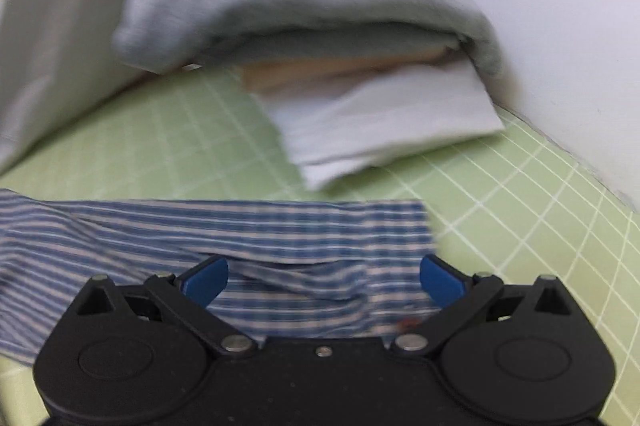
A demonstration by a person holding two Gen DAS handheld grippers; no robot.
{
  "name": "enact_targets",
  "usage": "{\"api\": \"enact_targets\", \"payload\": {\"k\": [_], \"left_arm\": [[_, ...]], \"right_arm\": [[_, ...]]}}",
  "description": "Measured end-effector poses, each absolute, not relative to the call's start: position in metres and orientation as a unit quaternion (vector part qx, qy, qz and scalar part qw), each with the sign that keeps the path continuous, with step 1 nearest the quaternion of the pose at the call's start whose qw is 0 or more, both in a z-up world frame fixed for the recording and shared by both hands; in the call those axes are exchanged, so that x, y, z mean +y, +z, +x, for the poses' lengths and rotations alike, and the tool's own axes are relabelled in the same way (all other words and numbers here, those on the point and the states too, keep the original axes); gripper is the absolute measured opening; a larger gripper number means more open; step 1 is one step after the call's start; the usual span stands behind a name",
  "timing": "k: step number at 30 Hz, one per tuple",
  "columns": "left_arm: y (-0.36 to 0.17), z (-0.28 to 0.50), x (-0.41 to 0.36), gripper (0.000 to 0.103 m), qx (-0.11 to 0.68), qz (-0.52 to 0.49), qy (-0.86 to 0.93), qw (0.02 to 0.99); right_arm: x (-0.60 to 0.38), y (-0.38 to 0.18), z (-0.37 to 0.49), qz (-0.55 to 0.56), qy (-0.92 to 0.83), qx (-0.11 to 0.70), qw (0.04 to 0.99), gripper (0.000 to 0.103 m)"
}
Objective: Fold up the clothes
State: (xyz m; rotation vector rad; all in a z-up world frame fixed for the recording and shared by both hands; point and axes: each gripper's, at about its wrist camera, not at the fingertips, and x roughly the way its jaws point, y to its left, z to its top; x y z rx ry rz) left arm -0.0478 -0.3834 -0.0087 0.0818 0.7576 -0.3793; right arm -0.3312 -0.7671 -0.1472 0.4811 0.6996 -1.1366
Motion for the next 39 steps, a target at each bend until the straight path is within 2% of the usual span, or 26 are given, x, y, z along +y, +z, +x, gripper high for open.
{"api": "enact_targets", "payload": {"k": [7,16,17,19,20,25,33,39], "left_arm": [[-0.012,-0.041,-0.396,0.099,0.393,0.074,-0.191,0.896],[-0.012,-0.038,-0.373,0.099,0.413,0.036,-0.176,0.893],[-0.011,-0.039,-0.367,0.099,0.412,0.027,-0.176,0.894],[-0.011,-0.039,-0.353,0.099,0.417,0.007,-0.174,0.892],[-0.012,-0.038,-0.346,0.099,0.422,-0.003,-0.173,0.890],[-0.011,-0.025,-0.315,0.099,0.436,-0.030,-0.161,0.885],[-0.016,-0.011,-0.267,0.099,0.442,-0.049,-0.135,0.886],[-0.043,0.006,-0.246,0.099,0.475,-0.022,-0.130,0.870]], "right_arm": [[-0.767,-0.161,-0.344,0.230,-0.533,0.309,0.753,0.103],[-0.769,-0.155,-0.337,0.232,-0.507,0.330,0.762,0.102],[-0.769,-0.154,-0.337,0.228,-0.496,0.334,0.768,0.093],[-0.766,-0.148,-0.335,0.220,-0.468,0.342,0.785,0.056],[-0.764,-0.144,-0.331,0.221,-0.445,0.350,0.794,0.019],[-0.729,-0.115,-0.303,0.159,-0.369,0.372,0.837,0.019],[-0.671,-0.036,-0.281,0.141,-0.347,0.283,0.883,0.019],[-0.615,-0.019,-0.235,0.140,-0.299,0.263,0.906,0.019]]}}
